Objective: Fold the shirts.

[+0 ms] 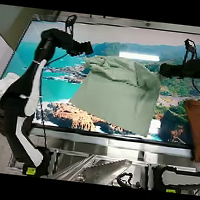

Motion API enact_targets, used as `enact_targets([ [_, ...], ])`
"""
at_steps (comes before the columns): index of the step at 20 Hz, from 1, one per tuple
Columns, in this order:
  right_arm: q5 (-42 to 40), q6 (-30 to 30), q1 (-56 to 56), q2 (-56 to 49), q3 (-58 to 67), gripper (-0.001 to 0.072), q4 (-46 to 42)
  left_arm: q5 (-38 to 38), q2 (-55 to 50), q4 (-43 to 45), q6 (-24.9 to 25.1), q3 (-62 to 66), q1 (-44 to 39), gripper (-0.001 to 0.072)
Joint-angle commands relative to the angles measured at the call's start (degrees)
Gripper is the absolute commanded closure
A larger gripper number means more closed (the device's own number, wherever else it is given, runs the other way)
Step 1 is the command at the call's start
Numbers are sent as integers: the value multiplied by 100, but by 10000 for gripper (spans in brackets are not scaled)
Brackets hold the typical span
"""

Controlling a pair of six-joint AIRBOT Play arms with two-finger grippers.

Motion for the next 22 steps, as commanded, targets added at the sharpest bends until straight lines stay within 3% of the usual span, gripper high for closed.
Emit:
enact_targets([
  [1,35,15,-243,-125,9,699,0,1759,708,-208,-223,-568,614,20],
  [3,-74,-118,-348,-125,11,699,0,2205,1252,-79,-319,-1646,787,47],
  [4,-149,-133,-385,-125,11,699,0,2009,1565,-101,-317,-2350,785,118],
  [8,-378,-203,-415,-125,11,699,9,883,2719,-114,-393,-5180,479,116],
  [11,-393,-221,-415,-125,11,699,22,-42,3198,-166,-564,-6564,238,116],
  [15,-507,-221,-411,-125,11,699,22,-990,3215,-595,-557,-7066,103,115],
  [20,-546,-223,-404,-109,11,699,22,-1233,2605,-595,-555,-6380,105,118],
  [21,-546,-223,-404,-92,11,700,20,-1294,2459,-588,-553,-6190,109,143],
  [22,-553,-223,-404,-48,11,700,20,-1373,2302,-557,-531,-5954,140,503],
])
